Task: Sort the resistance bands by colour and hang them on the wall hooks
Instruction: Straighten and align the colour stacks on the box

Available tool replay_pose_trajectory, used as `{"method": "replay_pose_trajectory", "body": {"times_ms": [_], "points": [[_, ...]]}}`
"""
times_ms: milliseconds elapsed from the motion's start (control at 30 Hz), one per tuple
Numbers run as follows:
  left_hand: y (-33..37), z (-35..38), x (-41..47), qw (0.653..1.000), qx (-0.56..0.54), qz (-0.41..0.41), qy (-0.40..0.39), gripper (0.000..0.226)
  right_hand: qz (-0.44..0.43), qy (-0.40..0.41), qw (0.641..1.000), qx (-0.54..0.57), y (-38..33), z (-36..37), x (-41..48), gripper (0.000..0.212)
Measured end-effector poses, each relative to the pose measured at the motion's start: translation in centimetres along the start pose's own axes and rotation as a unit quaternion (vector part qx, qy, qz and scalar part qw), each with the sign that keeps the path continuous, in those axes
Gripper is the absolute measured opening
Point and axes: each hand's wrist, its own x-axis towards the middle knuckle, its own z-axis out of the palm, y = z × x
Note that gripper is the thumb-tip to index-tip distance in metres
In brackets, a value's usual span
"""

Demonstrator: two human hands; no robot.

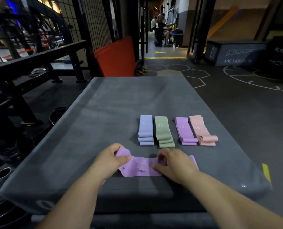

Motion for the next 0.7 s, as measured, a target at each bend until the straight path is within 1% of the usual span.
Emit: {"method": "replay_pose_trajectory", "body": {"times_ms": [67,133,233,333,400,533,700], "points": [[-0.1,-0.1,0.0,1.000,0.020,0.003,-0.006,0.009,0.002,-0.007,1.000,0.002,0.0,-0.2,0.0,0.024],[-0.1,-0.2,0.0,0.999,0.052,0.005,0.002,0.015,0.022,-0.022,0.999,0.024,0.0,-0.6,0.0,0.019],[-0.1,-0.1,0.2,0.995,0.096,0.009,0.022,0.027,0.063,-0.036,0.991,0.113,0.7,-1.3,-0.1,0.013],[-0.2,0.0,0.4,0.993,0.117,0.021,0.013,0.042,0.070,-0.029,0.981,0.176,1.9,-2.2,0.0,0.012],[-0.3,0.3,0.6,0.990,0.136,0.021,0.011,0.047,0.076,-0.018,0.973,0.216,2.5,-3.0,0.0,0.012],[-0.3,1.0,0.7,0.972,0.230,0.031,0.022,0.043,0.122,0.000,0.952,0.281,4.2,-4.6,-0.3,0.016],[-0.2,1.3,0.6,0.956,0.289,0.040,0.018,0.033,0.184,0.031,0.939,0.288,7.3,-5.6,-0.5,0.026]]}}
